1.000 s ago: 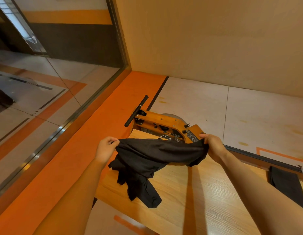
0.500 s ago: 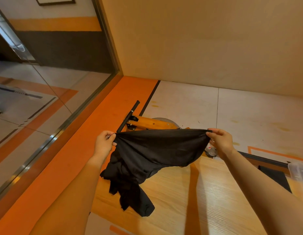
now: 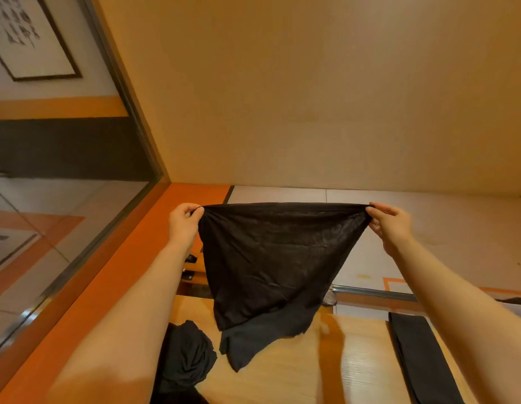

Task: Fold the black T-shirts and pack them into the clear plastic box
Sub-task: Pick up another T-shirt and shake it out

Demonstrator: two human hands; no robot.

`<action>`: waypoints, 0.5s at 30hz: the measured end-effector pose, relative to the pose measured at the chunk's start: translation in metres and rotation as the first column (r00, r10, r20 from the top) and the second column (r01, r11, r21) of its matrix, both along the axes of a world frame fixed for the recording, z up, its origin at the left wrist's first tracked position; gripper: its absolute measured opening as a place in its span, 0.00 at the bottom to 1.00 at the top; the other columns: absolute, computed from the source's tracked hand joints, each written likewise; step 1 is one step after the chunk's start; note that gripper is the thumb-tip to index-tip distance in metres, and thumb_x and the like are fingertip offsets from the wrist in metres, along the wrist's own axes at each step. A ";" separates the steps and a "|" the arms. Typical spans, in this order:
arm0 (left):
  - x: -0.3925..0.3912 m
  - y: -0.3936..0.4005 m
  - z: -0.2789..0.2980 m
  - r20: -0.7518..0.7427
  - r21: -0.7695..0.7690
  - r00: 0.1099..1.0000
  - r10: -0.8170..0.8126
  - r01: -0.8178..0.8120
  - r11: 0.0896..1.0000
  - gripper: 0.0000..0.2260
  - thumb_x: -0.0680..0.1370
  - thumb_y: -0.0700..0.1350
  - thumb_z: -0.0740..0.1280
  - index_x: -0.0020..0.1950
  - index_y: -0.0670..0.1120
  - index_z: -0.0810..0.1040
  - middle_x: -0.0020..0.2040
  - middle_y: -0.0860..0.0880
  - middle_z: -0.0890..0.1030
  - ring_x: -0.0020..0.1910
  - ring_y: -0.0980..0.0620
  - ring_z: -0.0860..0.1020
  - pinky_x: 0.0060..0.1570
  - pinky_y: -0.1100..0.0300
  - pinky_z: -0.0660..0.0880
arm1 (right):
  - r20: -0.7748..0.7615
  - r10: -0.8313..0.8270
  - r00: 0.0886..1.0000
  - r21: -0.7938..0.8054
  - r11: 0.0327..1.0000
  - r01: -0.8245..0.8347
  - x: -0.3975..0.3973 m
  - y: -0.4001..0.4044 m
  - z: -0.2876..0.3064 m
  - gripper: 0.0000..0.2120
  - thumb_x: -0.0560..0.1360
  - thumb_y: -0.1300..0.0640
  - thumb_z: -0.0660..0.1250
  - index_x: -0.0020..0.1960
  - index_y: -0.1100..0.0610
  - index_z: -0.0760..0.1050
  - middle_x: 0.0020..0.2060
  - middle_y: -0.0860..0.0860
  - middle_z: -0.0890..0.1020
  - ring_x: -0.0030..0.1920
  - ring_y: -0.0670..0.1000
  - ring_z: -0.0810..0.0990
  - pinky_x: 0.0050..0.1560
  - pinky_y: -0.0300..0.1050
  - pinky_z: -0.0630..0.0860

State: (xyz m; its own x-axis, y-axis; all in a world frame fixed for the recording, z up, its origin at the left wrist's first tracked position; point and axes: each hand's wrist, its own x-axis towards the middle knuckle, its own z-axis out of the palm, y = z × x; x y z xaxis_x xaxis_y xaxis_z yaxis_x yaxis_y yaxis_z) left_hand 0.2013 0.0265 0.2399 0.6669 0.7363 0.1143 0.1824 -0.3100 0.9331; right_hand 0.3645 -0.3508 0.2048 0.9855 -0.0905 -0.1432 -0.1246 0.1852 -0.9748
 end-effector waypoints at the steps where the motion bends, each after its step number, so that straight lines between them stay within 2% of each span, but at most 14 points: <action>1: 0.012 -0.004 0.006 0.019 -0.003 1.000 0.003 -0.003 1.000 0.06 0.79 0.39 0.65 0.54 0.38 0.79 0.54 0.45 0.79 0.55 0.52 0.74 0.53 0.58 0.69 | 0.004 -0.016 1.000 0.010 1.000 0.016 0.005 -0.005 0.006 0.12 0.77 0.67 0.67 0.61 0.65 0.77 0.52 0.60 0.80 0.46 0.53 0.81 0.39 0.33 0.80; 4: 0.046 -0.018 0.027 0.079 -0.029 0.997 0.011 -0.009 1.000 0.07 0.80 0.39 0.65 0.54 0.38 0.78 0.52 0.45 0.79 0.53 0.50 0.75 0.50 0.58 0.70 | 0.030 -0.052 0.998 0.032 0.998 0.051 0.023 -0.019 0.027 0.12 0.77 0.67 0.67 0.60 0.66 0.76 0.50 0.59 0.80 0.43 0.49 0.80 0.38 0.32 0.80; 9: 0.093 -0.034 0.060 0.173 -0.054 0.985 0.026 -0.017 0.998 0.08 0.80 0.39 0.64 0.56 0.37 0.78 0.49 0.46 0.77 0.49 0.52 0.75 0.46 0.60 0.69 | 0.108 -0.082 0.991 0.015 0.997 0.081 0.055 -0.039 0.063 0.10 0.77 0.66 0.68 0.58 0.63 0.78 0.49 0.57 0.81 0.47 0.52 0.82 0.41 0.34 0.81; 13: 0.112 -0.040 0.079 0.231 -0.070 0.973 0.022 -0.006 0.998 0.08 0.80 0.39 0.65 0.56 0.39 0.79 0.49 0.47 0.79 0.49 0.52 0.76 0.47 0.60 0.72 | 0.168 -0.106 0.980 -0.016 0.994 0.110 0.071 -0.050 0.087 0.09 0.76 0.64 0.69 0.57 0.61 0.79 0.50 0.56 0.82 0.52 0.53 0.82 0.49 0.39 0.80; 15: 0.116 -0.042 0.086 0.253 -0.062 0.967 0.011 0.005 0.998 0.07 0.80 0.40 0.65 0.56 0.40 0.79 0.49 0.46 0.79 0.49 0.52 0.77 0.48 0.60 0.73 | 0.185 -0.113 0.976 -0.008 0.993 0.116 0.074 -0.054 0.096 0.07 0.76 0.63 0.70 0.54 0.57 0.79 0.51 0.55 0.82 0.53 0.53 0.82 0.49 0.40 0.79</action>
